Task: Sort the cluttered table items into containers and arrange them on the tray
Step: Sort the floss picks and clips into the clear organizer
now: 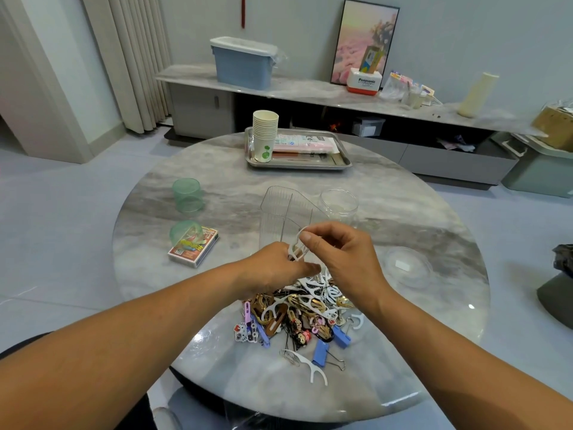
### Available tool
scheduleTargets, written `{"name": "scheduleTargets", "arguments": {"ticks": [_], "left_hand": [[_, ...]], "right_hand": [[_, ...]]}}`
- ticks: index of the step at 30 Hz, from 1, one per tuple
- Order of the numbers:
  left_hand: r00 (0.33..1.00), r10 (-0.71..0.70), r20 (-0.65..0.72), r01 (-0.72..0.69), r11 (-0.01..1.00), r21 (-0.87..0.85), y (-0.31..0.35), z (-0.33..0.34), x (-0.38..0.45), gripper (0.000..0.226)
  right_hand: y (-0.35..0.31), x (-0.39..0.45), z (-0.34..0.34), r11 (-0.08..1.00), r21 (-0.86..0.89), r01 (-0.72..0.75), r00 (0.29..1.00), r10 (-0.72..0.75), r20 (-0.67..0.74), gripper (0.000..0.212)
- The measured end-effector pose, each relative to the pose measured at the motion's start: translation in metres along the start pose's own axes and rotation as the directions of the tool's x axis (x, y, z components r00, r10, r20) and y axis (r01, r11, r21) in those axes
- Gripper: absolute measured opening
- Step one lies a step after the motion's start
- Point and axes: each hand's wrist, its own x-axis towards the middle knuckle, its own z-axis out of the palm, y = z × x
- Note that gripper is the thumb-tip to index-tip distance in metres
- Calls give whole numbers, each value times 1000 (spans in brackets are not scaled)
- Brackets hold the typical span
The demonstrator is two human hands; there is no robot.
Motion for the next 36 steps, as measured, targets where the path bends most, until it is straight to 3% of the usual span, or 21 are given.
{"name": "scheduleTargets", "arguments": {"ticks": [4,8,14,18,21,23,26,31,36], "left_hand": [[1000,23,14,-23,999,48,0,2,0,27],[999,20,42,-21,999,24,-2,0,-1,43],[984,-46,172,101,939,-328,-2,-12,-4,37],[949,-47,311,185,883,-431,1,-23,-4,44],[920,6,392,184,877,-443,5,-28,-5,39],[912,23,411,168,890,-423,6,-28,-5,36],[892,51,450,137,917,-374,5,-24,-7,31],[921,59,384,76,942,-327,7,-11,-10,13],[967,72,244,-9,969,-248,8,-7,-8,25]], "right_hand": [[0,1,0,999,30,-16,1000,15,26,12],[-5,7,0,982,179,-65,995,76,-59,5],[-17,23,-25,953,291,-81,975,136,-177,15],[-17,29,-41,966,210,-153,988,151,27,22],[-18,27,-52,982,-64,-178,957,188,220,31],[-17,25,-53,968,-186,-171,933,220,286,25],[-12,19,-43,967,-195,-162,918,221,330,13],[-6,13,-25,979,-159,-131,942,173,286,12],[-3,10,-12,975,-89,-204,970,214,116,44]]}}
